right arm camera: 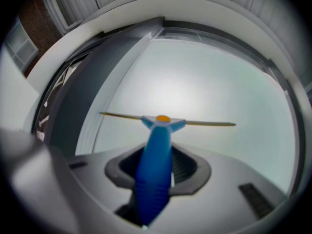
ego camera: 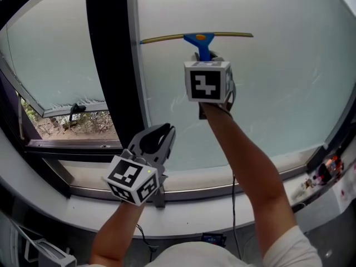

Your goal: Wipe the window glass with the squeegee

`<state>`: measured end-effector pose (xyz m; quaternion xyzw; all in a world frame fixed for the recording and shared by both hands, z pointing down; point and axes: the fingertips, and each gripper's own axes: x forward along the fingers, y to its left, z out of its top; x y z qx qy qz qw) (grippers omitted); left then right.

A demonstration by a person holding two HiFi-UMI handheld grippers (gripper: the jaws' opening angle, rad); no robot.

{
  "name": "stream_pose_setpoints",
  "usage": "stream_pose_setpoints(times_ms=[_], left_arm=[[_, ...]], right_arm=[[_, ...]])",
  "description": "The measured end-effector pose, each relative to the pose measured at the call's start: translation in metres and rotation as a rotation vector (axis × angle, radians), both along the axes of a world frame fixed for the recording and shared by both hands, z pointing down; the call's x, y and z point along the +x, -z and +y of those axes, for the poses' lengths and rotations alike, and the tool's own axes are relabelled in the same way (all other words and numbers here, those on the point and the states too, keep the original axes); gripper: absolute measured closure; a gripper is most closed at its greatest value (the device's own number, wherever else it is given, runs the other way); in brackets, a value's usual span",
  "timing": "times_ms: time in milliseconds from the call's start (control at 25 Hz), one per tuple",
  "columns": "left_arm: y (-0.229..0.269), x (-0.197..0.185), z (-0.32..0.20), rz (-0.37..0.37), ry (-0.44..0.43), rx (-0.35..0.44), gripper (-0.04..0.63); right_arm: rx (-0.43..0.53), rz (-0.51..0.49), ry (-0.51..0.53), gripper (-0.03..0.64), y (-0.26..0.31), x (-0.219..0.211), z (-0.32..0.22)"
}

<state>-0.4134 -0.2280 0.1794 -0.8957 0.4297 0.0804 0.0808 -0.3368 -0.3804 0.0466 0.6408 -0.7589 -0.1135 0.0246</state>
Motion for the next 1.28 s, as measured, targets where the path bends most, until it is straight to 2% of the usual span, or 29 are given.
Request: stream_pose_setpoints(times_ms=[600,1280], left_arm=[[-0.038,0.000,0.001,0.015,0.007,-0.080,0.529],[-0.077,-0.008,0.000,0.048,0.025,-0.163,0.529]], right_arm=[[-0.057,0.010,0.000,0.472,-0.060,0.002,0.002],[-0.122,-0.023,0.016,0.476,-0.113,-0.001,0.003]])
